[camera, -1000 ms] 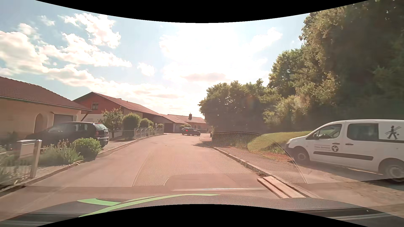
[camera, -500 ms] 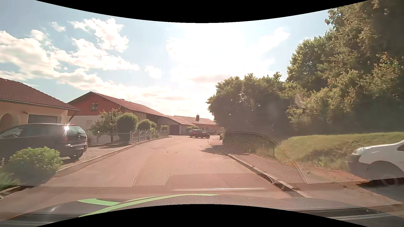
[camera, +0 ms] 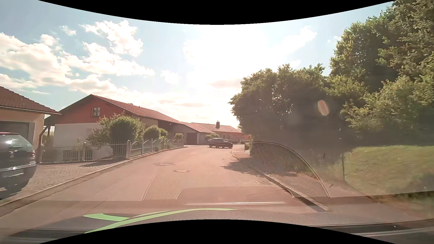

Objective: Follow the waypoints while adhering to traffic rules and regulations

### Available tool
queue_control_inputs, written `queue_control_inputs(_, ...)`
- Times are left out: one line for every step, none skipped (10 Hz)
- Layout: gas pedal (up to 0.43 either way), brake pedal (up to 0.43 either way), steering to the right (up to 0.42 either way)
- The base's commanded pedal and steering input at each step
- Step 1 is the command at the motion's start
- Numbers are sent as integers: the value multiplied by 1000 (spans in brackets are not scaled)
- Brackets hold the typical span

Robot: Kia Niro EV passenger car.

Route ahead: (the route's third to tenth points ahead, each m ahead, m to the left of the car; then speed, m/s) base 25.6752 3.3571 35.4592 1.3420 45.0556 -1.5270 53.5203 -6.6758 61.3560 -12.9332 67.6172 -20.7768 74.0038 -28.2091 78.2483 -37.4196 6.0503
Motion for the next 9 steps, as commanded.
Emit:
queue_control_inputs(39,0,-27)
queue_control_inputs(28,0,-26)
queue_control_inputs(28,0,-25)
queue_control_inputs(28,0,-23)
queue_control_inputs(28,0,-19)
queue_control_inputs(8,0,-16)
queue_control_inputs(8,0,-15)
queue_control_inputs(8,0,-14)
queue_control_inputs(8,0,-13)
